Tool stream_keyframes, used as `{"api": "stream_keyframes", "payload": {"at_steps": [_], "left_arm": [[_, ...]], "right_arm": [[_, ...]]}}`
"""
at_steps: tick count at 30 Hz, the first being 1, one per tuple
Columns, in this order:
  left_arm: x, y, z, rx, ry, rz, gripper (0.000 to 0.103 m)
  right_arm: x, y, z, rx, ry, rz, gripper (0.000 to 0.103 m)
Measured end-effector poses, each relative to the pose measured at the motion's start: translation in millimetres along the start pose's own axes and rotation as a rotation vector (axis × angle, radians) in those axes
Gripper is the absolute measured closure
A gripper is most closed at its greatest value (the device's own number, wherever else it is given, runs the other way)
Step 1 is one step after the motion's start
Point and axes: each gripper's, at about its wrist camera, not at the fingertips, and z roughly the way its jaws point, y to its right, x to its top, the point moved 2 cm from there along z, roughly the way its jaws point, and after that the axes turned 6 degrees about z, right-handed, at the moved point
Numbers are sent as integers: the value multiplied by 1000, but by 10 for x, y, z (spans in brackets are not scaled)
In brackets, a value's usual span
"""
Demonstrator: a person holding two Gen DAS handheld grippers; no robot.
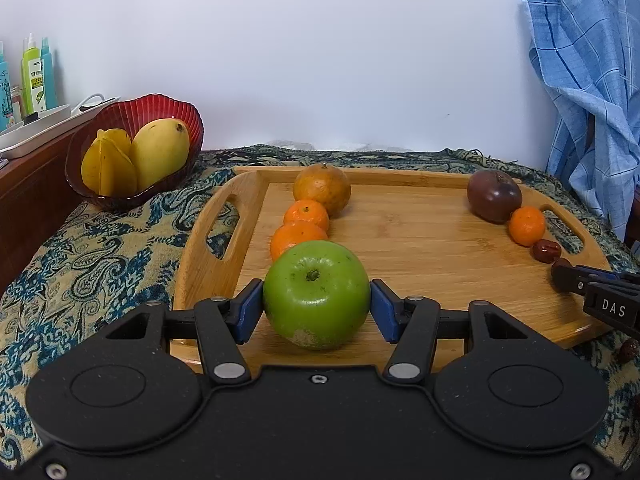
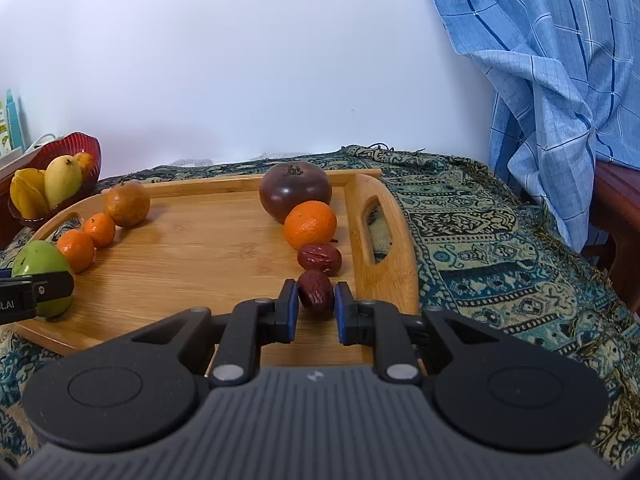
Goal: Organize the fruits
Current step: 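Carry the apple with the left tool while the right tool carries the jujube over the tray, then open the left tool to set the apple down while the right tool releases the jujube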
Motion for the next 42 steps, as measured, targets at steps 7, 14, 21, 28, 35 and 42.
{"api": "stream_keyframes", "payload": {"at_steps": [7,14,21,28,35,42], "left_arm": [[4,-1,28,7,6,5,48],[6,6,30,7,3,7,48],[27,32,-73,18,29,31,38],[20,45,-224,-10,22,27,25],[-17,133,-439,-78,-2,53,15],[-161,292,-642,-112,-10,82,12]], "right_arm": [[0,-5,17,2,-2,-2,79],[-6,-9,20,10,-10,2,66],[-18,9,-88,35,-7,16,53],[-29,80,-349,55,6,14,38],[-58,159,-697,65,31,-43,27],[-192,256,-960,65,29,-90,23]]}}
